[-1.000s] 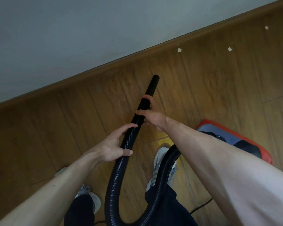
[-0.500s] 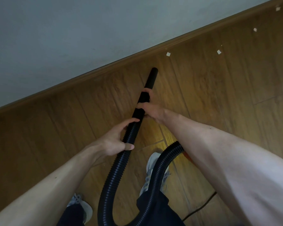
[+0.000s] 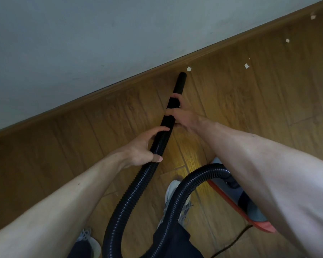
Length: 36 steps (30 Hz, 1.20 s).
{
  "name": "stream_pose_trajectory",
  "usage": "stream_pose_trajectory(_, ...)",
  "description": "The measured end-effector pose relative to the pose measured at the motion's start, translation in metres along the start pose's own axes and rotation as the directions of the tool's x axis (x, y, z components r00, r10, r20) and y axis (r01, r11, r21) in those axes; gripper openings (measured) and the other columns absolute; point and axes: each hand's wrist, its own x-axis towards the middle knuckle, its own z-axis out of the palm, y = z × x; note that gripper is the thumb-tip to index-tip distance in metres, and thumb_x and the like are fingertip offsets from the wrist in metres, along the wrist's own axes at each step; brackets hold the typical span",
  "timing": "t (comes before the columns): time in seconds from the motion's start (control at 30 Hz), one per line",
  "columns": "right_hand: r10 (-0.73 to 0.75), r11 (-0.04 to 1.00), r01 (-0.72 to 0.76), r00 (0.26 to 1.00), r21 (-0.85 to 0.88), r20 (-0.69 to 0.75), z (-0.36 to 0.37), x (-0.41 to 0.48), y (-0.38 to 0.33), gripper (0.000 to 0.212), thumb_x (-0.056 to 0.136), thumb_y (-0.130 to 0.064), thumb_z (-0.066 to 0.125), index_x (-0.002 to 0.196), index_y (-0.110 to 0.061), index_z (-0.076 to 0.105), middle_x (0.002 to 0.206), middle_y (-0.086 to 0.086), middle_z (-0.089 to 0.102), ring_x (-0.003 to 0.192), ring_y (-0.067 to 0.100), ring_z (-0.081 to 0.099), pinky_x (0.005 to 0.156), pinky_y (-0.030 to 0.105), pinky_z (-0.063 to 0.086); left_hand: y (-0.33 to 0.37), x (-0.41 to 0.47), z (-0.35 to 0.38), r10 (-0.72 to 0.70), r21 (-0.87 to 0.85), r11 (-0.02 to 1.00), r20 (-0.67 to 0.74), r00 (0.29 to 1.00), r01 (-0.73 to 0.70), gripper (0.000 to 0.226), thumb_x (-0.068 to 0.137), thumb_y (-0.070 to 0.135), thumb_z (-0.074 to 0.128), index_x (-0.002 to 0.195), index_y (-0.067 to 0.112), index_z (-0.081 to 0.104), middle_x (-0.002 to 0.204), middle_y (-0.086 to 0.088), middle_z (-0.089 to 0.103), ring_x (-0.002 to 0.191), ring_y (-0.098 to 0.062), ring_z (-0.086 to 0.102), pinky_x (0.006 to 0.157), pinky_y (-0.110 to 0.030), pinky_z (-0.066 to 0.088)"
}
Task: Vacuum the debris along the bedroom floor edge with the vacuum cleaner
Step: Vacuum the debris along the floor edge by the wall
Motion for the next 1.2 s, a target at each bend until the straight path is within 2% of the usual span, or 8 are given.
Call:
stream_pose_trajectory(0.17,0.003,1.0,-0.003,1.0,0.0,-0.007,-0.011,0.003,-0.007,0.069,0.086,0.0,0.061,0.14,-0.036,0.038,0.123,0.007,0.049,0.099,0.025,0.06,0.076,0.039,0.06,0.015,0.006,0.001,-0.004,0.003,1.0,0.005,1.0,0.004,0.086,0.082,-0.001,0.073,0.142,0.049,0.036,0.128,0.01,0.042,0.117,-0.012,0.045,0.102,-0.035,0.047)
stream_pose_trajectory(0.33,0.007,1.0,-0.007,1.0,0.017,-0.016,-0.021,0.003,-0.014,0.068,0.085,0.0,0.061,0.139,-0.036,0.04,0.125,0.008,0.049,0.1,0.025,0.06,0.08,0.042,0.06,0.027,0.01,-0.001,-0.023,0.04,0.999,0.022,0.999,0.022,0.085,0.083,-0.001,0.072,0.139,0.053,0.036,0.13,0.009,0.043,0.118,-0.012,0.046,0.1,-0.035,0.047)
stream_pose_trajectory(0.4,0.01,1.0,-0.009,1.0,0.022,-0.027,-0.023,0.002,-0.017,0.068,0.085,0.0,0.06,0.138,-0.037,0.04,0.124,0.008,0.049,0.098,0.025,0.06,0.08,0.042,0.06,0.033,0.011,-0.001,-0.033,0.043,0.999,0.041,0.999,0.031,0.085,0.084,-0.002,0.07,0.139,0.053,0.036,0.128,0.009,0.043,0.116,-0.013,0.047,0.1,-0.038,0.049)
stream_pose_trajectory(0.57,0.011,0.996,-0.006,0.998,0.086,-0.055,-0.029,-0.01,-0.026,0.066,0.087,0.0,0.056,0.139,-0.035,0.037,0.122,0.007,0.048,0.095,0.023,0.058,0.078,0.039,0.059,0.052,0.007,-0.003,-0.017,0.111,0.994,0.064,0.998,0.01,0.085,0.086,-0.004,0.067,0.143,0.049,0.034,0.128,0.01,0.041,0.117,-0.012,0.044,0.092,-0.029,0.046)
stream_pose_trajectory(0.77,0.033,0.981,-0.02,0.997,0.192,-0.064,-0.022,-0.026,-0.038,0.06,0.089,-0.002,0.056,0.136,-0.035,0.04,0.119,0.004,0.049,0.097,0.021,0.057,0.072,0.034,0.055,0.07,-0.01,-0.022,-0.045,0.186,0.982,0.084,0.995,0.029,0.086,0.085,-0.005,0.067,0.143,0.048,0.034,0.13,0.006,0.043,0.118,-0.016,0.046,0.095,-0.034,0.048)
stream_pose_trajectory(0.93,0.05,0.973,-0.033,0.997,0.228,-0.067,-0.011,-0.026,-0.049,0.06,0.09,-0.004,0.055,0.138,-0.037,0.039,0.117,0.001,0.05,0.102,0.023,0.057,0.088,0.041,0.056,0.08,-0.016,-0.043,-0.074,0.21,0.976,0.1,0.992,0.051,0.085,0.084,-0.006,0.067,0.141,0.049,0.036,0.124,0.006,0.045,0.114,-0.018,0.05,0.096,-0.037,0.049)
stream_pose_trajectory(1.2,0.067,0.961,-0.04,0.993,0.273,-0.093,-0.002,-0.026,-0.061,0.062,0.09,-0.004,0.057,0.139,-0.038,0.038,0.121,0.005,0.052,0.097,0.022,0.061,0.068,0.032,0.054,0.081,-0.014,-0.063,-0.059,0.224,0.974,0.118,0.991,0.032,0.084,0.084,-0.005,0.068,0.14,0.05,0.038,0.112,0.014,0.046,0.109,-0.014,0.05,0.089,-0.033,0.05)
